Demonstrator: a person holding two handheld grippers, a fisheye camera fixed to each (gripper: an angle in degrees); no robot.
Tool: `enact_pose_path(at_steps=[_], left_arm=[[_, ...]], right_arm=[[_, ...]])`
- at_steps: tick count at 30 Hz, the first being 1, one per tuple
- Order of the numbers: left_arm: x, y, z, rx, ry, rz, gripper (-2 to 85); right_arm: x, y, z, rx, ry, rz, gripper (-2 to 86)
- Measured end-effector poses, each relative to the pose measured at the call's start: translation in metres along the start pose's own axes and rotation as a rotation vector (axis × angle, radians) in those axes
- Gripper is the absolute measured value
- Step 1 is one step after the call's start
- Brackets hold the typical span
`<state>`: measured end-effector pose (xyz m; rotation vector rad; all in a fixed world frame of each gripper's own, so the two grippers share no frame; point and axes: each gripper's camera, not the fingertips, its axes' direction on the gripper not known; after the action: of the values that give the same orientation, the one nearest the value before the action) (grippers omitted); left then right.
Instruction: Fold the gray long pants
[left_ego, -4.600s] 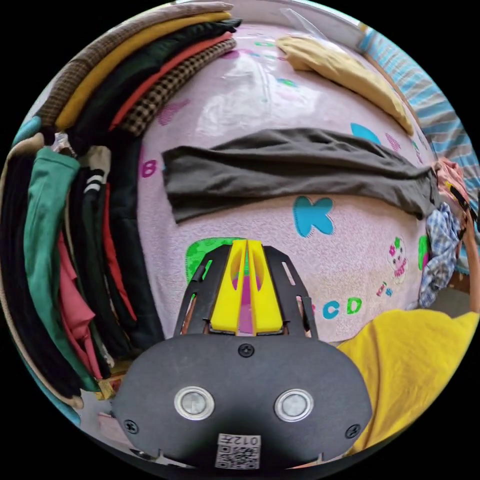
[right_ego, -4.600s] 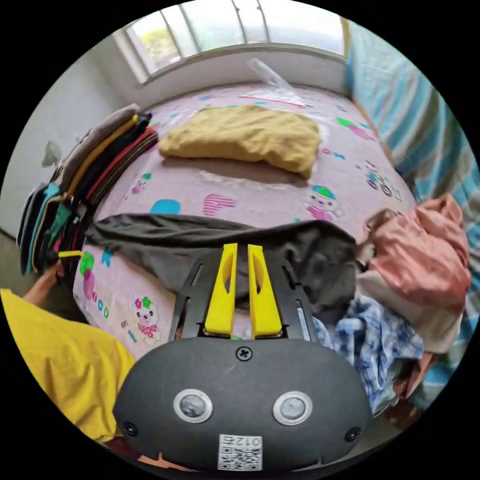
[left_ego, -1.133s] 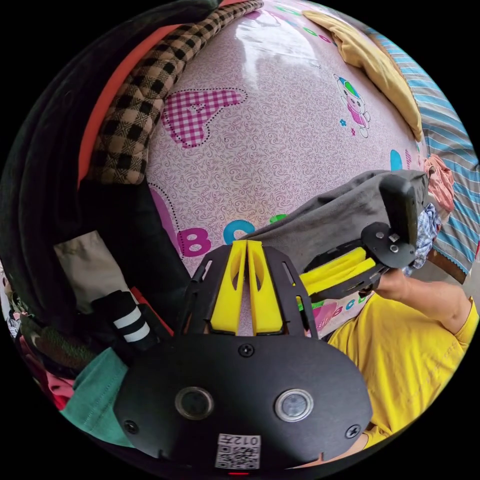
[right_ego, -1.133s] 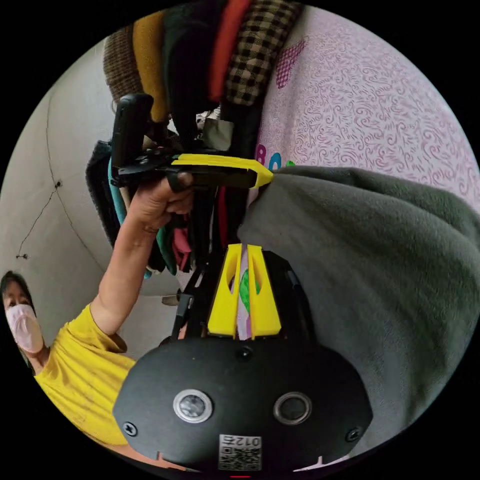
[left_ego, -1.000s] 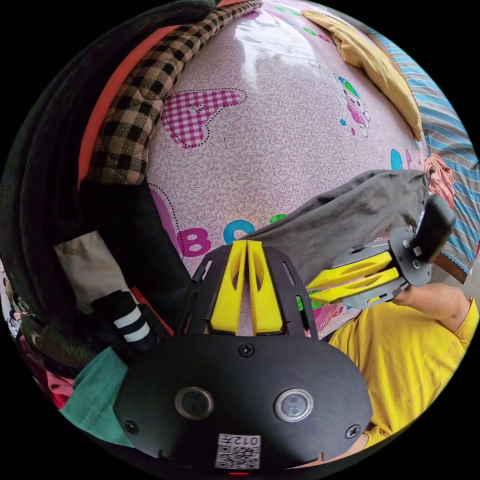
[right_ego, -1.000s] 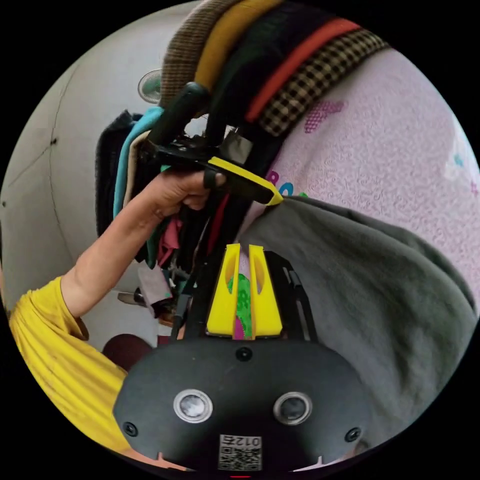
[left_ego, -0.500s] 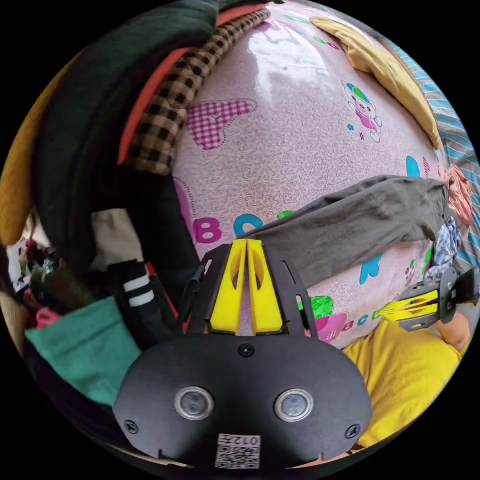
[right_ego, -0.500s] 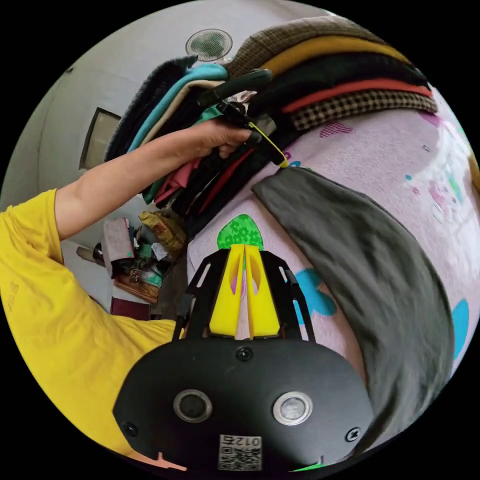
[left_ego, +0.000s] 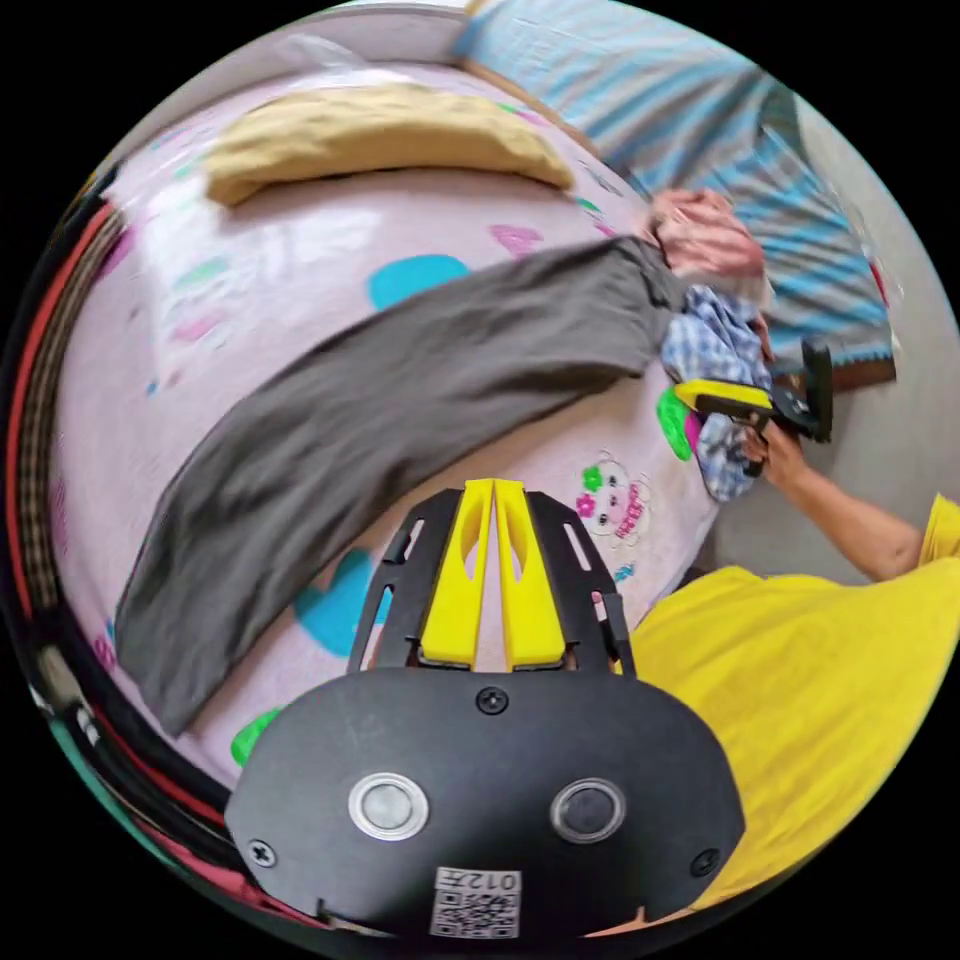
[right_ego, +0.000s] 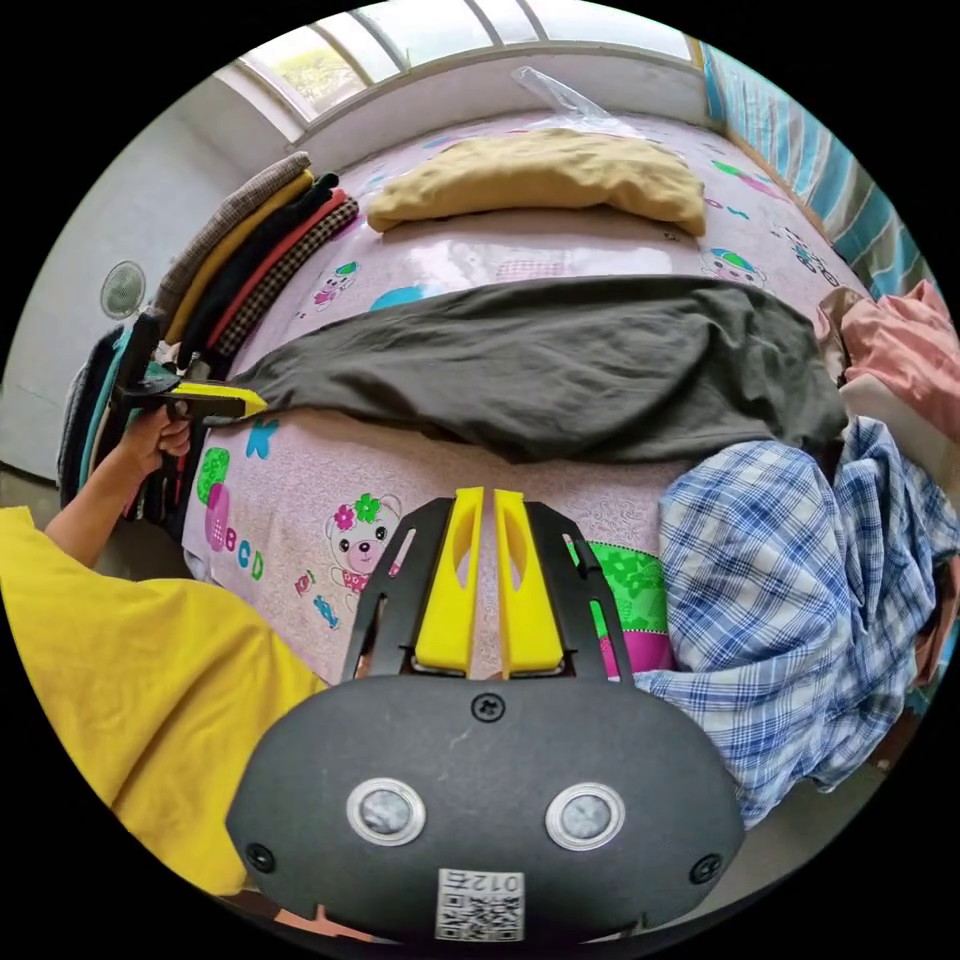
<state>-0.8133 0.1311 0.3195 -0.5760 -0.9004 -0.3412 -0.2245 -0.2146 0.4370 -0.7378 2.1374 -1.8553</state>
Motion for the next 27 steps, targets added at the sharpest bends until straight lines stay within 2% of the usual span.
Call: enact_pose_path(at_steps=[2,7,13,17,20,27], left_arm=[[0.051,-0.036,0.037,-0.053,-0.038,0.184,0.5],[0.116,-0.094,0.083,-0.100,-0.095,0.419,0.4],[0.141,-0.147,0.119,-0.095,-0.172,0.448,0.6],[0.149,-0.184,0.152,-0.144,-0.123,0.436,0.7],[0.174,-0.203,0.178,-0.207,-0.098,0.554,1.1],[0.206,-0.220,0.250,-0.385,-0.516,0.783,0.3]], right_arm=[[-0.002,0.001,-0.008,-0.021,0.025,-0.010,1.9],[-0.005,-0.009,-0.027,-0.033,0.043,-0.019,2.3],[0.059,-0.031,-0.120,0.139,0.187,0.104,1.4],[0.136,-0.064,-0.171,0.139,0.186,0.300,1.1],[0.177,-0.082,-0.185,0.048,0.262,0.408,1.2],[0.212,-0.098,-0.199,-0.087,0.268,0.415,0.7]])
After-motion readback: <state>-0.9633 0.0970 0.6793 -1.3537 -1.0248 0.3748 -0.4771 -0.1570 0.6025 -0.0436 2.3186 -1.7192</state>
